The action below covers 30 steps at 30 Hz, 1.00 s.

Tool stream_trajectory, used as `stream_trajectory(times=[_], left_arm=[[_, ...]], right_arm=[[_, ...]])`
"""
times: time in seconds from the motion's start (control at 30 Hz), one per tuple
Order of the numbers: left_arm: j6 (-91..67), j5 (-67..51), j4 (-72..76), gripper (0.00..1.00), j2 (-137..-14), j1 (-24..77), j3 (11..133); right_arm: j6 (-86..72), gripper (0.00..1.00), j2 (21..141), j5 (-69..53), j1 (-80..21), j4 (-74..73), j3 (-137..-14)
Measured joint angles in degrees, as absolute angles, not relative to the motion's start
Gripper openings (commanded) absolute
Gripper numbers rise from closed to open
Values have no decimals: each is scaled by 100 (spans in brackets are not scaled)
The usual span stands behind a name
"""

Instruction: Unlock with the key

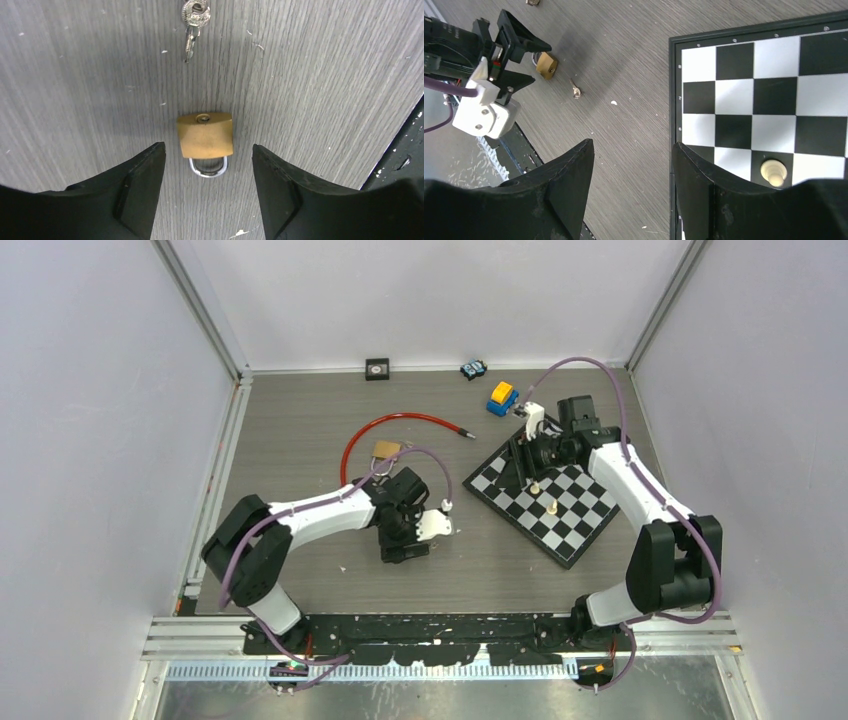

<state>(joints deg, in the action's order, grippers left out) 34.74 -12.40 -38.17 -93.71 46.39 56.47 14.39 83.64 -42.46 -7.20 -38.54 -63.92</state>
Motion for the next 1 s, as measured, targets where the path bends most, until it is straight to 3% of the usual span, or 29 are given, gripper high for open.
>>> stream_trajectory(times=[0.1,0.2,0.4,0.6,1.0], left_arm=[[3479,-1164,-3774,81,-9070,4619,5557],[3476,-1173,-3695,88,-8565,4460,5415],[3395,-1549,-3671,99,-7188,3146,5170],[3186,-2115,-3732,99,-6263,1636,5103],[2840,-2471,-3931,98,-5697,1109,5083]], right_arm=[[1444,63,8377,-4171,-961,-3782,-6375],[1490,63,8401,-4003,-1396,-3699,-6340],[1942,60,8696,-3461,-2801,-3575,-6211],[2766,60,9603,-2432,-4460,-3542,-6261],[3927,56,10304,-1286,-5111,-3697,-7039]])
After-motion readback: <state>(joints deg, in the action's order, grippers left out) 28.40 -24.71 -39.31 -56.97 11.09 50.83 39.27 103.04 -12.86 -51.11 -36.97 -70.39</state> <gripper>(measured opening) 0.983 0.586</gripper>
